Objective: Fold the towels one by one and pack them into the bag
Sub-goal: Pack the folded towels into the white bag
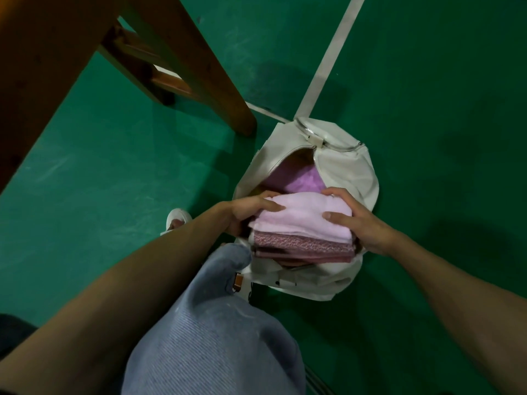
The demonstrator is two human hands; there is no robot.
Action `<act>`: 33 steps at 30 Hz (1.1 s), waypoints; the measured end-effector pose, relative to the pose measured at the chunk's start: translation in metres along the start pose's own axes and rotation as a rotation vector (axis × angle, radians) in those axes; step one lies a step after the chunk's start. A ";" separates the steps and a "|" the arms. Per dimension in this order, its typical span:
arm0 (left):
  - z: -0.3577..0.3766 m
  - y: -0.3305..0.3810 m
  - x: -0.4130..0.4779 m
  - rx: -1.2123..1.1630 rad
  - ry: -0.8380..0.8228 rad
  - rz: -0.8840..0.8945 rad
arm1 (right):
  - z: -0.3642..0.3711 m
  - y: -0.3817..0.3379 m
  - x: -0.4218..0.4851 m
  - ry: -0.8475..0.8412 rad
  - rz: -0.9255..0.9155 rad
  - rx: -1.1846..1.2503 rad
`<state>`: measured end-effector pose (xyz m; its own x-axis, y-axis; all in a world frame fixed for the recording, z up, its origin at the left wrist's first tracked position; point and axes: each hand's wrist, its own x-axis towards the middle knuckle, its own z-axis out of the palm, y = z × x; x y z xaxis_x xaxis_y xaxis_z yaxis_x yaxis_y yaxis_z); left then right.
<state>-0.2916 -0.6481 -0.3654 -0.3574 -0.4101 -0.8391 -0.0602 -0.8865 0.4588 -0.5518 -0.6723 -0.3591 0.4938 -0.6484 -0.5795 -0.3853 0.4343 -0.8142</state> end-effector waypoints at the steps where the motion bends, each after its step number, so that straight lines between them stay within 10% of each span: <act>1: 0.000 0.002 0.000 -0.007 0.009 -0.002 | 0.000 0.000 0.001 0.001 0.001 0.000; 13: 0.001 -0.013 0.014 0.116 0.289 0.338 | 0.010 0.010 0.000 0.172 -0.131 -0.282; 22: 0.001 0.001 -0.004 0.831 0.231 0.126 | 0.002 0.006 -0.017 0.136 -0.038 -0.739; 33: 0.015 -0.009 -0.019 1.026 0.227 0.152 | 0.014 0.010 -0.041 0.115 0.036 -0.727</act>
<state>-0.2983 -0.6291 -0.3494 -0.2516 -0.6259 -0.7382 -0.8250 -0.2600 0.5017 -0.5650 -0.6328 -0.3435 0.4017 -0.7199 -0.5660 -0.8390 -0.0416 -0.5425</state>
